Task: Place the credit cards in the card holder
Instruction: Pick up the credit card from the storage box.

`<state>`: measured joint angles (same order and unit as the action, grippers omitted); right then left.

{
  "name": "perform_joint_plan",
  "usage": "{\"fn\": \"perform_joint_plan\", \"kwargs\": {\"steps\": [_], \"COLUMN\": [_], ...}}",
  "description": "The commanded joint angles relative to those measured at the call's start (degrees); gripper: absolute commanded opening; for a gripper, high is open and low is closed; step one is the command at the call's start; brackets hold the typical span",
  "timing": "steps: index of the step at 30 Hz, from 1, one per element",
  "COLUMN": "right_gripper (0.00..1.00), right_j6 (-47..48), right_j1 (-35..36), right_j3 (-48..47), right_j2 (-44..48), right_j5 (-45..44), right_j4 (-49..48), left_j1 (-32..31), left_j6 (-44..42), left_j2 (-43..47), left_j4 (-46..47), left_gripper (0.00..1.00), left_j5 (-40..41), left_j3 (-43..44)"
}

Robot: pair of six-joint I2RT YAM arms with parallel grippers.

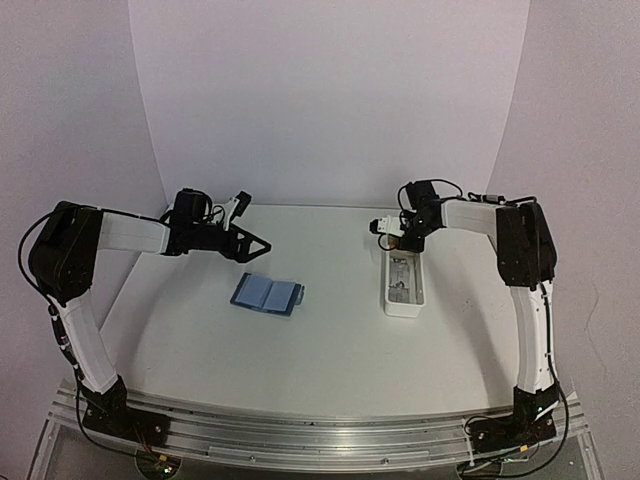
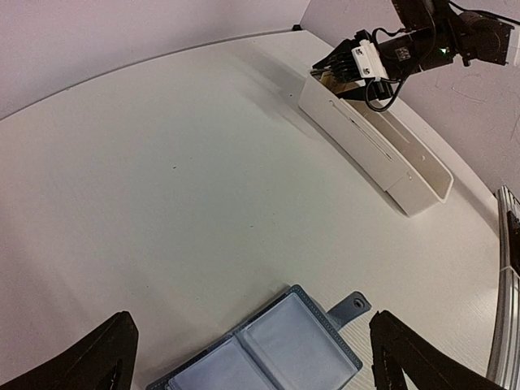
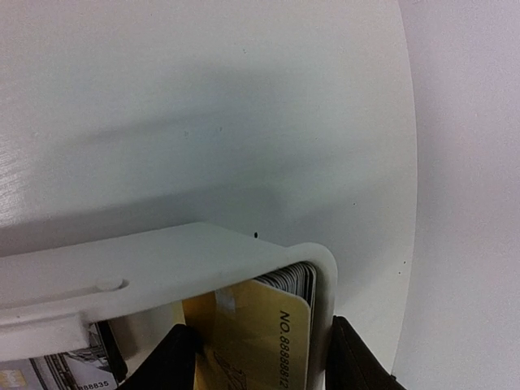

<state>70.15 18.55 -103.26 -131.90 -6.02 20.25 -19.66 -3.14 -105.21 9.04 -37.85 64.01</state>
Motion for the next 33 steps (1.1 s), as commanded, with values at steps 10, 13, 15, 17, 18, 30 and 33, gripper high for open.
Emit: {"fn": "perform_joint_plan", "kwargs": {"steps": [10, 13, 15, 17, 18, 30, 33], "right_gripper": [0.5, 0.49, 0.48, 0.45, 0.44, 0.33, 0.26], "right_j6": [-1.9, -1.9, -1.7, -1.7, -1.7, -1.8, -1.7], "right_j1": [-0.1, -0.1, -0.1, -0.1, -0.2, -0.1, -0.1], "right_j3": [-2.3, -2.2, -2.0, -1.9, -1.8, 0.1, 0.6], "right_j2": [3.5, 4.1, 4.4, 4.5, 4.5, 6.2, 6.4], "right_j5": [0.0, -0.2, -0.3, -0.4, -0.4, 0.8, 0.6], "right_j4": [1.7, 1.7, 1.7, 1.7, 1.7, 2.1, 2.3], "left_j1": [0.2, 0.2, 0.2, 0.2, 0.2, 0.2, 0.2], "left_j6": [-0.4, -0.4, -0.3, -0.2, -0.2, -0.3, -0.3], "left_j2": [0.6, 0.6, 0.5, 0.5, 0.5, 0.5, 0.4], "left_j4": [1.2, 1.2, 1.3, 1.3, 1.3, 1.2, 1.3], "left_gripper": [0.99, 0.99, 0.99, 0.99, 0.99, 0.99, 0.99], "left_j5": [-0.8, -0.8, -0.9, -1.0, -1.0, -0.9, -1.1], "left_j3": [-0.3, -0.4, -0.3, -0.4, -0.3, -0.4, -0.4]}}
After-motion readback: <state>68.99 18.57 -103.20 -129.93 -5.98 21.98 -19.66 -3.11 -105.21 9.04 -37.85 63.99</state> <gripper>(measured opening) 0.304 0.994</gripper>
